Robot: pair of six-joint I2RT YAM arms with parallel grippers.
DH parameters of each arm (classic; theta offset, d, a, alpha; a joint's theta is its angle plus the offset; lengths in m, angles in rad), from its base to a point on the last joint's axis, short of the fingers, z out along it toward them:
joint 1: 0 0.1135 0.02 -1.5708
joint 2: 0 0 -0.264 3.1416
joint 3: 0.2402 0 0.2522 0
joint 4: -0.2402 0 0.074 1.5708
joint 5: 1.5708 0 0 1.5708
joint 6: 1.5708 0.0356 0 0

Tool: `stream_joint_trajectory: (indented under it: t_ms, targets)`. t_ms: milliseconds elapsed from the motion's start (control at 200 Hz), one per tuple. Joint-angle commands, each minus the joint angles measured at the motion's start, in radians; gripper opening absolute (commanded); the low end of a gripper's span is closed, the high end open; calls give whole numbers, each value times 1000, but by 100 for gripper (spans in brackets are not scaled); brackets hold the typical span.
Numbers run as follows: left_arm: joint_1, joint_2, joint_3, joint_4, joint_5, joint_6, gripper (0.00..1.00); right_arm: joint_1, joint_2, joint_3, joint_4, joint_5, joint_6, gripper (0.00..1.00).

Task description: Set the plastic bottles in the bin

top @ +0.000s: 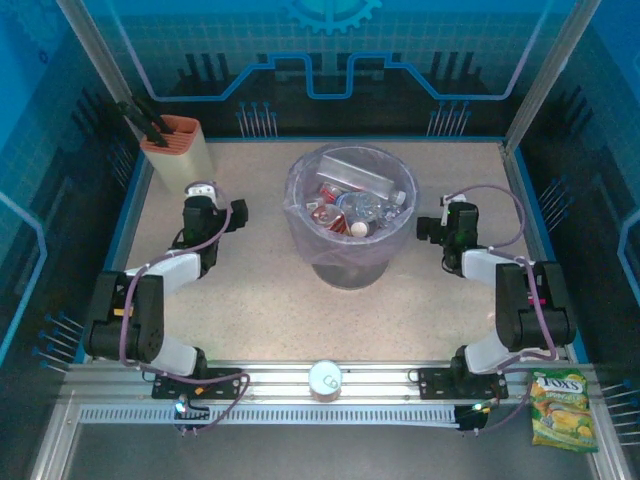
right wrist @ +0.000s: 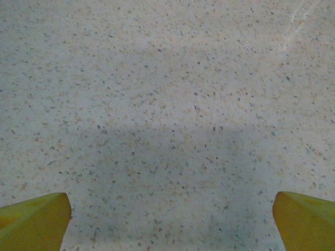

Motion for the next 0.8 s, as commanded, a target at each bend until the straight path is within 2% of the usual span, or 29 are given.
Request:
stream_joint_trajectory:
  t_ms: [0,80,180,260,350,410,455,515,630,795]
  targets:
    - [10,-2,34,40,41,33,99,30,-2,-17,127,-12,-41,100]
    - [8,-56,-1,4,36,43,99,46,-15,-61,198,-5,-59,100]
    - [7,-114,-73,60,-17,69,99,48,-33,-115,282,-5,-61,100]
    - [12,-119,-94,82,-53,91,99,48,-39,-141,327,-18,-65,100]
    - [20,-119,-92,88,-46,114,99,46,-43,-182,398,-28,-65,100]
    - [25,-129,-99,98,-49,121,99,40,-27,-236,496,-26,-49,100]
    - [28,-141,-113,103,-39,125,99,50,16,-280,644,-2,-69,100]
    - [28,-165,-130,91,-17,129,99,52,-9,-261,557,14,-52,100]
    - [28,-196,-190,114,-12,116,99,59,1,-259,574,28,-64,100]
    - [28,-120,-275,303,-33,65,99,60,2,-259,580,29,-68,100]
